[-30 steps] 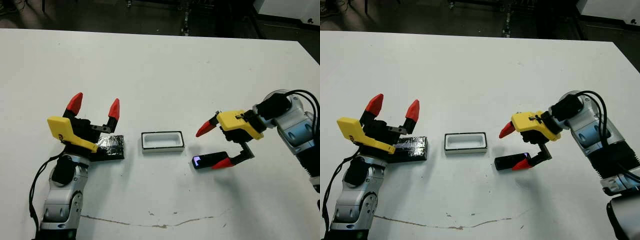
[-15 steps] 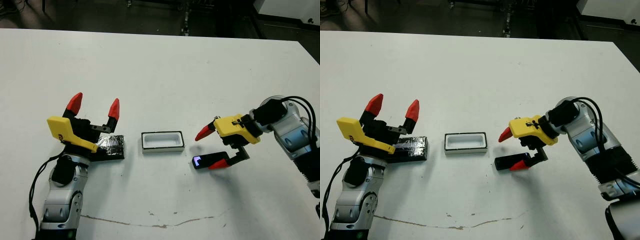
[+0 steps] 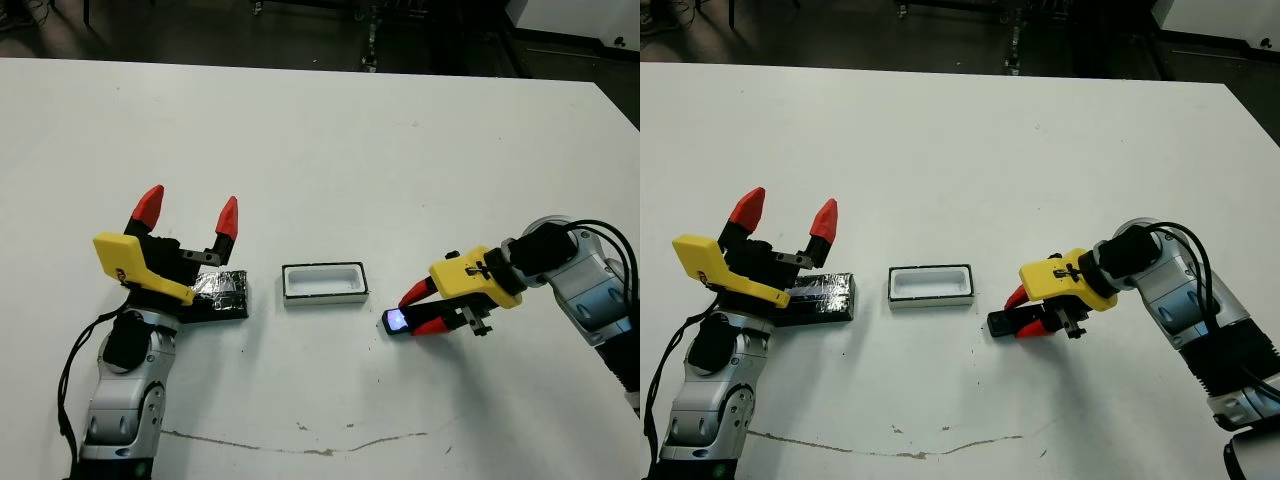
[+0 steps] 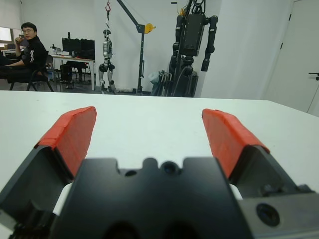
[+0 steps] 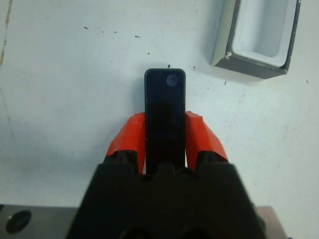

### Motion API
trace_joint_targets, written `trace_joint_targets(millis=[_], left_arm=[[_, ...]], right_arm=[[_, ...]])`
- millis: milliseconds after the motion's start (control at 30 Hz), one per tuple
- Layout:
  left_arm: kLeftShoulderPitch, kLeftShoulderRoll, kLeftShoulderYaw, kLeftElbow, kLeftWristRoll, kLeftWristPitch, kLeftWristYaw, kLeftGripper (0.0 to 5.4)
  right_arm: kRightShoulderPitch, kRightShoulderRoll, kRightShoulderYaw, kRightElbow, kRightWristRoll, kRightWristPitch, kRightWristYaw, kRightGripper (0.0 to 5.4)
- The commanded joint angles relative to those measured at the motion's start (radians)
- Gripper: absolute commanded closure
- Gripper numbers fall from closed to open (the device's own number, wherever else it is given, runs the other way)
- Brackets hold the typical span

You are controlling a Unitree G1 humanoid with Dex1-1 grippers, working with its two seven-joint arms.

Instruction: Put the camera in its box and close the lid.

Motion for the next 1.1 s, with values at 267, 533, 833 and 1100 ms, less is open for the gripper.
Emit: trace_joint_targets(millis=[267, 533, 833, 1100], left_arm=[[0.001, -0.003, 0.011, 0.001, -0.011, 0.003, 0.005, 0.0], [0.001, 0.0, 0.008, 0.005, -0.007, -0.001, 0.001, 0.0], [0.001, -0.005, 0.003, 0.008, -0.004, -0.002, 0.006, 0.0], [0.004, 0.0, 0.006, -0.005, -0.007, 0.012, 0.01, 0.0]], right_arm=[[0.005, -0.022, -0.002, 0.053, -0.024, -0.033, -0.01, 3.73], [-0.097, 0.03, -0.138, 0.101, 0.119, 0.215, -0.037, 3.73], [-0.311, 0.188, -0.241, 0.268, 0.34, 0.417, -0.001, 3.73], [-0.344, 0.357, -0.213, 0.411, 0.322, 0.345, -0.037, 3.73]])
